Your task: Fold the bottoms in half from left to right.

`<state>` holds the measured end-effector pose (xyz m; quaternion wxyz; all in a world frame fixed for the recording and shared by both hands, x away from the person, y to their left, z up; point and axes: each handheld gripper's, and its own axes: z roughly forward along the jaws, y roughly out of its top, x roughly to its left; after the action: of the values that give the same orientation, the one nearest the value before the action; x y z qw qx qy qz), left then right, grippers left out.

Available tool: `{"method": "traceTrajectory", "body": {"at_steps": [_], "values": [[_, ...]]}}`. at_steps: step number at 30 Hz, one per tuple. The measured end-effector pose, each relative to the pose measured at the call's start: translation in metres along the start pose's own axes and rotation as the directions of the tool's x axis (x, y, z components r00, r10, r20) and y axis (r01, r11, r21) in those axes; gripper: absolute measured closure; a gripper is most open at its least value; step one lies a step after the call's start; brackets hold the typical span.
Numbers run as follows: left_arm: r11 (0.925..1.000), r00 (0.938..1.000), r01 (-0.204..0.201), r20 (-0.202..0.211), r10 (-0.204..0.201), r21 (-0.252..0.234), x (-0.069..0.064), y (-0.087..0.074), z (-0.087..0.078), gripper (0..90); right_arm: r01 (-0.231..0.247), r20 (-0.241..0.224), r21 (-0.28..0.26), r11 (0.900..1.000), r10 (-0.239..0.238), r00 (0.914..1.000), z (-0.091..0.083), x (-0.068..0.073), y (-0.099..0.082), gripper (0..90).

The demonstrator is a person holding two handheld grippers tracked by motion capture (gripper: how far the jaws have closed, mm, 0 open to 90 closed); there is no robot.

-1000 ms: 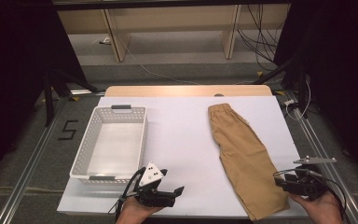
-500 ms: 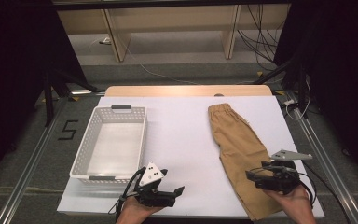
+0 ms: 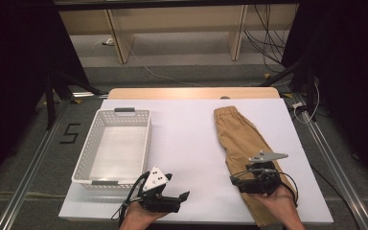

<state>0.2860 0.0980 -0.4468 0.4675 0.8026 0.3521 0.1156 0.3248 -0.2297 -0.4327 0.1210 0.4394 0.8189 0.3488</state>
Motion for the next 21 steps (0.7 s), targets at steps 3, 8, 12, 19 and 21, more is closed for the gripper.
{"method": "traceTrajectory", "body": {"at_steps": [3, 8, 12, 19, 21], "values": [[1.0, 1.0, -0.002, 0.0, 0.002, 0.001, 0.0, 0.0, 0.0, 18.7, 0.019, 0.0, 0.019, 0.9996, -0.019, 0.9998, 0.008, 0.006, 0.004, 27.6], [1.0, 1.0, -0.002, -0.001, 0.002, 0.0, 0.0, 0.0, 0.0, 18.7, 0.039, -0.006, 0.043, 0.9983, -0.039, 0.9992, 0.018, 0.011, 0.008, 29.7], [1.0, 1.0, -0.003, -0.001, 0.003, 0.001, 0.0, 0.0, 0.0, 18.7, 0.037, 0.001, 0.059, 0.9976, -0.037, 0.9993, 0.024, 0.013, 0.01, 32.7], [1.0, 1.0, -0.004, -0.001, 0.004, 0.001, 0.0, 0.0, 0.0, 18.7, 0.041, 0.008, 0.09, 0.9951, -0.042, 0.9991, 0.032, 0.015, 0.011, 40.6], [1.0, 1.0, -0.003, -0.001, 0.003, 0.001, 0.0, 0.0, 0.0, 18.7, 0.047, 0.012, 0.11, 0.9927, -0.049, 0.9987, 0.036, 0.015, 0.011, 43.2]]}}
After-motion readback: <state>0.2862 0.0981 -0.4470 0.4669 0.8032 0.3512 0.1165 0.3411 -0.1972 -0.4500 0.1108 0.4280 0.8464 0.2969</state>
